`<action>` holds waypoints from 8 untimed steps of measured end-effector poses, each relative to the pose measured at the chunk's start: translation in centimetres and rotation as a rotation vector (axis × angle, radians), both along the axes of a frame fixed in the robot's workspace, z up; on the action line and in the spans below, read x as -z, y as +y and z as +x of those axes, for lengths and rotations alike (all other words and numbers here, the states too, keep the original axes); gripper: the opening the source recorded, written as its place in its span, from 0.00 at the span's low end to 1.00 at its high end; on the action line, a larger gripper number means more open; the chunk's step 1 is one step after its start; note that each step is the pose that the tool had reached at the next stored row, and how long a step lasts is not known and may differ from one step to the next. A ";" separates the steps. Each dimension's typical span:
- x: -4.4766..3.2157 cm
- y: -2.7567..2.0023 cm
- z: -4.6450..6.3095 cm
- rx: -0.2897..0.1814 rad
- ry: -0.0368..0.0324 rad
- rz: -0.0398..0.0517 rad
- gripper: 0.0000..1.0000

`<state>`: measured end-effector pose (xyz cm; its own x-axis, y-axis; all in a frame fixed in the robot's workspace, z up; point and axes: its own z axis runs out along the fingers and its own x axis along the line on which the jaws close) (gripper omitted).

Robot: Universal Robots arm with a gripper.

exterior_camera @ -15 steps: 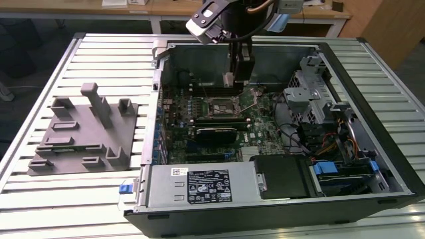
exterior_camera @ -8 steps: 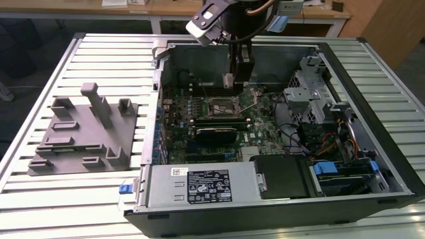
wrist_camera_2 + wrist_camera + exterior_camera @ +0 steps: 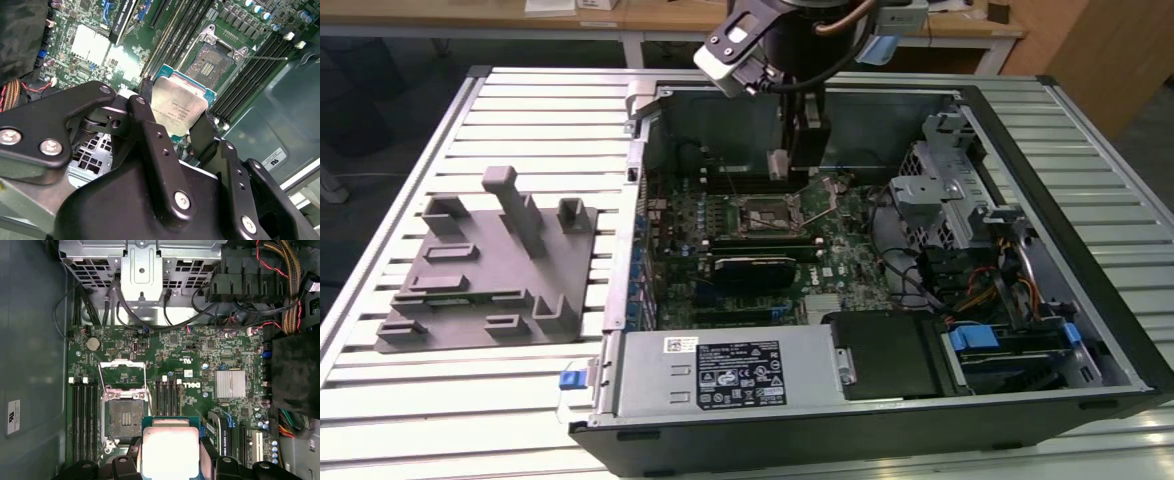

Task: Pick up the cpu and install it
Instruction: 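Place the cpu into insertion slot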

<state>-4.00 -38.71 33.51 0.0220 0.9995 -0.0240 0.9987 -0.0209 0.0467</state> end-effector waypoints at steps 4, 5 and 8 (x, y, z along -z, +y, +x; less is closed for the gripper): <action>0.20 0.00 0.0 0.000 -0.0001 0.0001 0.54; 0.26 0.00 0.0 0.000 0.0000 0.0000 0.54; 0.43 0.00 0.0 0.000 0.0000 0.0001 0.54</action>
